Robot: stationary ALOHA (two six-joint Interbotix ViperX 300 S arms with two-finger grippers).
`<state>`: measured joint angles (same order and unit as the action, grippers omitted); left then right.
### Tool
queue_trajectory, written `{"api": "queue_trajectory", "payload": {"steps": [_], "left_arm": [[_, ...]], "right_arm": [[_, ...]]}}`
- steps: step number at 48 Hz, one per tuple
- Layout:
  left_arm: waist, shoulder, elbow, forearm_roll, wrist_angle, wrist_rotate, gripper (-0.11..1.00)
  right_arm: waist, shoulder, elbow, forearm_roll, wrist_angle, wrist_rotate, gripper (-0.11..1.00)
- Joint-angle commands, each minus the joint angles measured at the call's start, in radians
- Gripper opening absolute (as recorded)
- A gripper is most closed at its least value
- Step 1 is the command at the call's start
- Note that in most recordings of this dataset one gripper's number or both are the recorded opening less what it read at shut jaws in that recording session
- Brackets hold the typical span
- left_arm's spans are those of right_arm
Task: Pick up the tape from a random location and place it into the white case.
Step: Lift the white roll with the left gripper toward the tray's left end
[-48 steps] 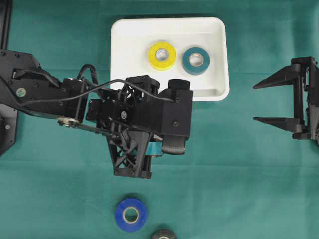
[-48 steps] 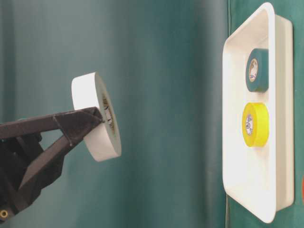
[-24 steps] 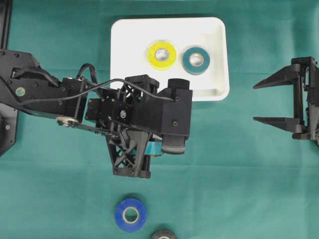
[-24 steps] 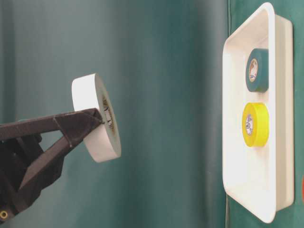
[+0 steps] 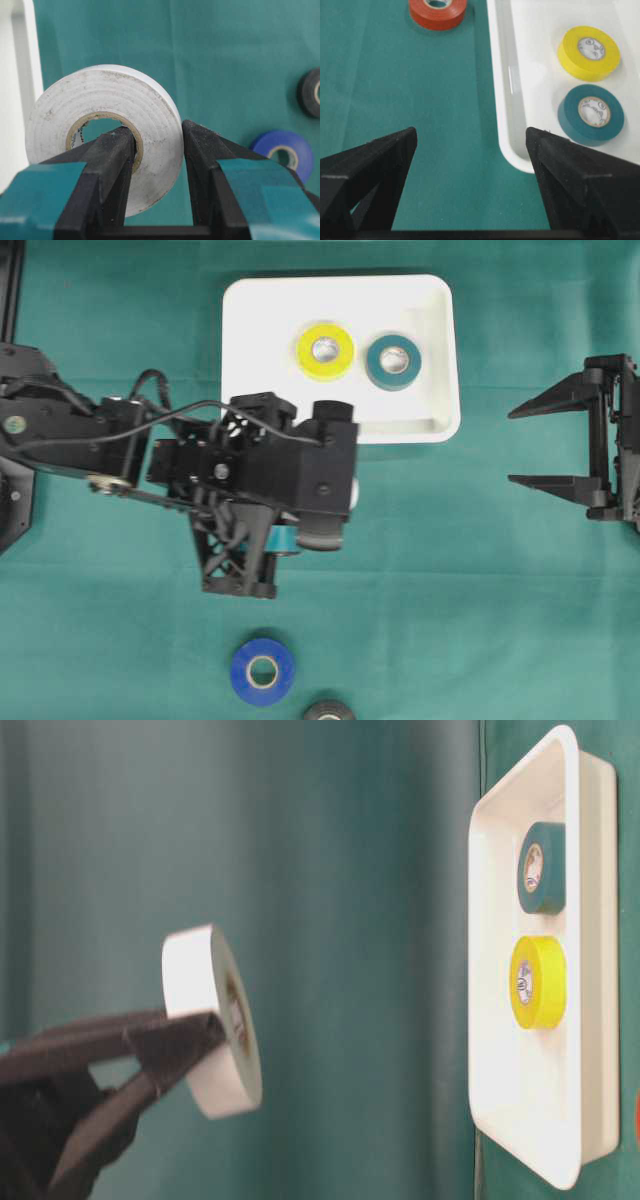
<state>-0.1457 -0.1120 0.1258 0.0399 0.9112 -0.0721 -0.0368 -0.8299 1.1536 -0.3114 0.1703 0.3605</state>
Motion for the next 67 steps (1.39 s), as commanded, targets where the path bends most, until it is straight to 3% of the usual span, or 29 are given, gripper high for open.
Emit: {"api": "queue_trajectory", "payload": {"steps": [1, 17, 27, 38, 67], "left_arm": [[-0.002, -0.063, 0.020, 0.003, -0.012, -0.003, 0.25], [-0.002, -0.212, 0.195, -0.006, -0.025, -0.009, 0.25], [-0.002, -0.299, 0.293, -0.008, -0.037, -0.049, 0.25], [0.017, -0.295, 0.298, -0.006, -0.043, -0.063, 0.25], [0.333, -0.236, 0.259, -0.005, -0.060, -0.052, 0.25]], "right_arm": [[-0.002, 0.000, -0.026, -0.002, -0.002, 0.003, 0.87], [-0.002, 0.000, -0.034, -0.002, -0.006, 0.005, 0.86], [-0.002, 0.000, -0.043, 0.000, -0.006, 0.006, 0.86], [-0.002, 0.003, -0.046, 0.000, -0.006, 0.006, 0.86], [-0.002, 0.003, -0.046, -0.002, -0.002, 0.000, 0.86]]}}
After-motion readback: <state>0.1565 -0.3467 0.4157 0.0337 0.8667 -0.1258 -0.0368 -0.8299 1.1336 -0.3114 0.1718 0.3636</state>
